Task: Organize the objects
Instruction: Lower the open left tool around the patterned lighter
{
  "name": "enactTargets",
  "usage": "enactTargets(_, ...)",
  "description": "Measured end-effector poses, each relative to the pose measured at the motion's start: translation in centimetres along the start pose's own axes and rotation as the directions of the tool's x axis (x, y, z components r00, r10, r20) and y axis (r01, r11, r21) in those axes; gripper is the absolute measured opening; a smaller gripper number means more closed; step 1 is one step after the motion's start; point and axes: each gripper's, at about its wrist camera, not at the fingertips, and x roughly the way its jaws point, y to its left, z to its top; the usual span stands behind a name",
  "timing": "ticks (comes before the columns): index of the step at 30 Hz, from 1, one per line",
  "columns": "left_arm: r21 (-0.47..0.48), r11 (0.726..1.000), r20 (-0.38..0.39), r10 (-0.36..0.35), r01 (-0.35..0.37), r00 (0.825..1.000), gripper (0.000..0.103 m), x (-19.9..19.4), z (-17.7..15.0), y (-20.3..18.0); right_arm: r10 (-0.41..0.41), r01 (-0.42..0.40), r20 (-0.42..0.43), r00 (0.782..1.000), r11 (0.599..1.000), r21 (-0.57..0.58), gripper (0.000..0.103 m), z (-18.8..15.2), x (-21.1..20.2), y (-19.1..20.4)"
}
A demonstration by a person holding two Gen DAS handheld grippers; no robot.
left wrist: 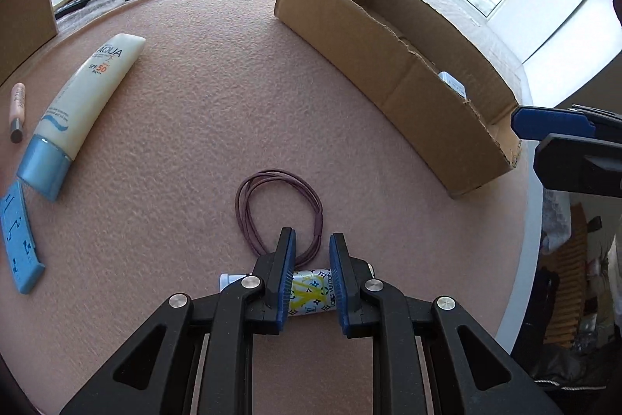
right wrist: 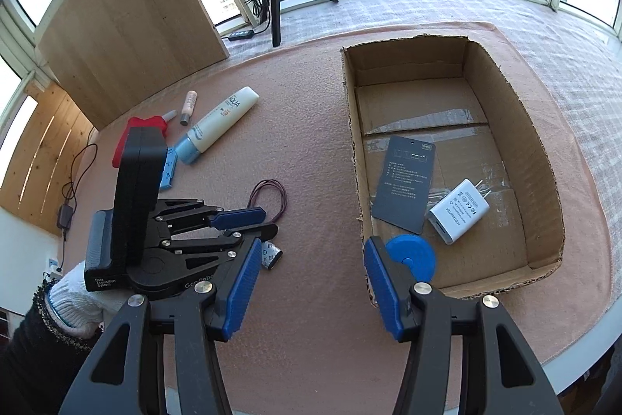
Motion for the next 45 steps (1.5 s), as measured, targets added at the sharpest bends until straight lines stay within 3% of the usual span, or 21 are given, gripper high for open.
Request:
enactTargets(8, -0.011, 1.0, 0.011, 0.001, 0.0, 1.0, 0.019, -1.8, -3.0, 0.4, 0.031, -0.032, -0.034, 0.999, 0.999, -0.035, 0.051, -1.2, 1.5, 3.1)
enactTargets(13, -0.105, 0.994, 0.08, 0.041, -0.032, 0.996, 0.021, -3.5, -3.3, 0.6, 0.033, -0.034, -0.034, 0.999, 0.999, -0.039, 0.051, -1.7, 1.6, 3.9)
enactTargets(18, -0.19, 0.98, 0.144, 0.084, -0.056, 0.986, 0.033, -6.2, -5.4, -0.1, 0.027, -0.028, -0.031, 0.999, 0.999, -0.019, 0.051, -1.9, 1.7, 3.4)
enactTargets(25, -0.122, 0.99, 0.143, 0.093, -0.076, 0.985, 0.034, -5.0, -4.4, -3.9, 0.019, -0.019, -0.028, 0.999, 1.0, 0.003, 0.051, -1.8, 1.6, 2.5)
enactTargets(33, -0.029, 0.973, 0.104, 0.232, -0.231, 0.967, 0.033, -2.4, -4.6, -6.1, 0.015, -0.014, -0.027, 1.0, 1.0, 0.02, 0.051, -1.7, 1.3, 1.6)
enactTargets(45, -0.133, 0.965, 0.095, 0.241, -0.227, 0.966, 0.033, -4.6, -8.2, -0.3, 0.031, -0.031, -0.044, 0.999, 1.0, 0.004, 0.051, -1.6, 2.3, 2.6)
